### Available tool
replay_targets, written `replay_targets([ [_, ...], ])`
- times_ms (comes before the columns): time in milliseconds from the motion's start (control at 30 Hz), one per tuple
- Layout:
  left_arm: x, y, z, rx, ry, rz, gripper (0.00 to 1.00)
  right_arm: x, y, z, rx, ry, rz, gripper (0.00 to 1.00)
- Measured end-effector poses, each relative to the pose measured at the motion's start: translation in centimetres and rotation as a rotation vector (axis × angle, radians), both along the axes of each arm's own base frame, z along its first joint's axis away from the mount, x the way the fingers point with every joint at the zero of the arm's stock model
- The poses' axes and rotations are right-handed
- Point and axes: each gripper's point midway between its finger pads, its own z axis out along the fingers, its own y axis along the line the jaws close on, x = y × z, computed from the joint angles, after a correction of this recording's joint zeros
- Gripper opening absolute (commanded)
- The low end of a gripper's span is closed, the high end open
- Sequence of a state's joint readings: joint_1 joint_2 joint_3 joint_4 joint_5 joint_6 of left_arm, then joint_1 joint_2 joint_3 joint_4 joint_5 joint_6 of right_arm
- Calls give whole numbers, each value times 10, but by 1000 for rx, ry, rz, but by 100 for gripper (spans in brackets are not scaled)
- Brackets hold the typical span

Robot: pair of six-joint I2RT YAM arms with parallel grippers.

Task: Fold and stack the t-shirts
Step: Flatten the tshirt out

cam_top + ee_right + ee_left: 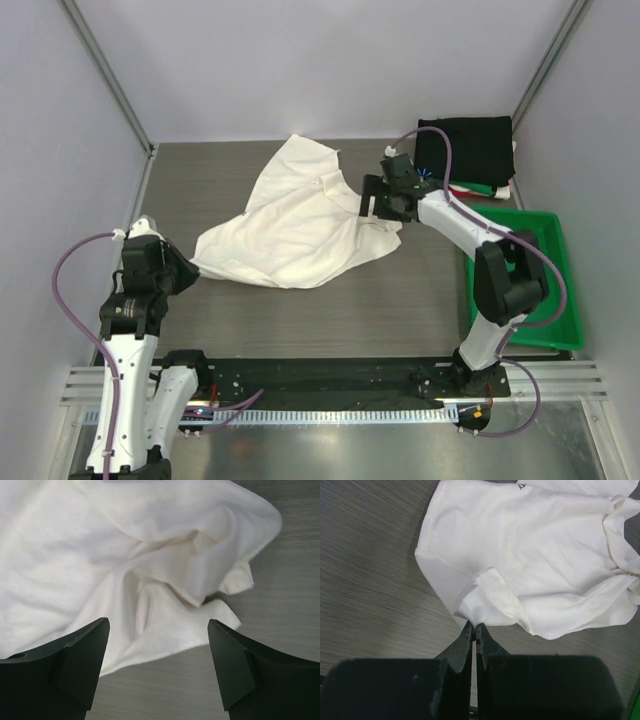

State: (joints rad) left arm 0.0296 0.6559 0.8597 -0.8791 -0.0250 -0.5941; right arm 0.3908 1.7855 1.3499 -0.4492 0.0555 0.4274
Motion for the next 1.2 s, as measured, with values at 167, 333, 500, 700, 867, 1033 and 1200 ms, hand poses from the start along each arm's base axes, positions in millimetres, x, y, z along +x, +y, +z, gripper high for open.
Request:
replay_targets([
  [167,1,-1,-2,-2,2,-3,0,-44,-35,19,27,-43,-57,81],
  [333,1,-1,-3,-5,3,-6,0,-72,-65,-21,90,51,-130,78],
  [500,2,-2,-3,-6,0,-7,0,-80,-68,-58,113,149,-141,79],
  [700,2,-2,-3,-6,1,-7,0,-68,-61,-74,130,164,-123,78],
  [867,2,-2,-4,-6,4,-7,0,-46,-57,-72,148,136,-120,71],
  [1033,2,-2,-5,-7,7,-7,0,-41,-56,-76,146,137,-107,39],
  [1200,2,-2,-5,-7,8,-7,0,-43,-55,-79,148,146,-102,5],
])
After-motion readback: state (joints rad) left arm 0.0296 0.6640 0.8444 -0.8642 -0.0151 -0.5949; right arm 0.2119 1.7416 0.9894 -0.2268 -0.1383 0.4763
